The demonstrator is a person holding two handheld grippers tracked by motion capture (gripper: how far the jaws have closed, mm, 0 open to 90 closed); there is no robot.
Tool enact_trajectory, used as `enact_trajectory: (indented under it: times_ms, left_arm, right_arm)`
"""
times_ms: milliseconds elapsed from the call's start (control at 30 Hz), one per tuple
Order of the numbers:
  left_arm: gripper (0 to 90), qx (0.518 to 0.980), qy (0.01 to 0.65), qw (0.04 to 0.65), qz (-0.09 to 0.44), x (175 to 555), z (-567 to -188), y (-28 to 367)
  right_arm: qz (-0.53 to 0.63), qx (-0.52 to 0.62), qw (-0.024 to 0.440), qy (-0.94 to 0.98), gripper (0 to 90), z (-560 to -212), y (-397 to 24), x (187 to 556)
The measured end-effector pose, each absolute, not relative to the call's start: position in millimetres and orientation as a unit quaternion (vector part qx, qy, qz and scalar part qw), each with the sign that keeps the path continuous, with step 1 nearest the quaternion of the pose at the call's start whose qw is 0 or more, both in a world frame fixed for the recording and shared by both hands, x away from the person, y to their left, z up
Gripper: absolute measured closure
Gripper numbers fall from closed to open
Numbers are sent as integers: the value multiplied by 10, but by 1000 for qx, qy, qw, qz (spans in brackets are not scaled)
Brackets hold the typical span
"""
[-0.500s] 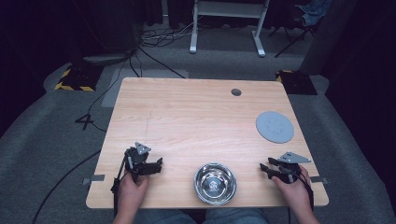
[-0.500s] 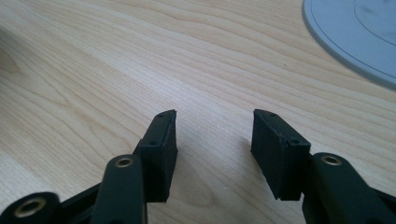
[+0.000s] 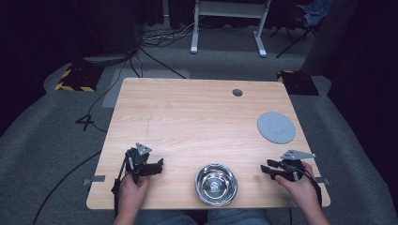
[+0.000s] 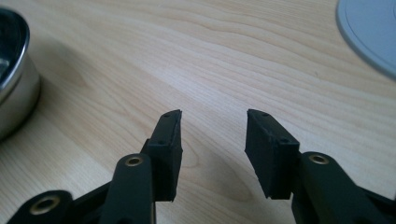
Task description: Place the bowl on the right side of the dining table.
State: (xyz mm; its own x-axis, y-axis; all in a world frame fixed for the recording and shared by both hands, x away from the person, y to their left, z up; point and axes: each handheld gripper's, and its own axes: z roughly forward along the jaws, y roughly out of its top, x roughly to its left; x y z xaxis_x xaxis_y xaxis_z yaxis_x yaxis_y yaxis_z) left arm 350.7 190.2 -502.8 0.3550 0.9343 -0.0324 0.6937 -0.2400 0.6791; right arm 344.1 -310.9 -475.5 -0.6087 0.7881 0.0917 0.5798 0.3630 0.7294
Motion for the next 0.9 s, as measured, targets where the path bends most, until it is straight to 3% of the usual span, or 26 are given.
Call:
enact_trajectory:
  times_ms: [467,900]
  left_arm:
    - [129,763,534,309,195,3507,-5028,1902]
    - [129,763,534,309,195,3507,-5028,1902]
  right_arm:
    - [406,363,129,829,535,-4493,-2647,3472]
    - [422,321,82,844,504,-4447,-2154,3513]
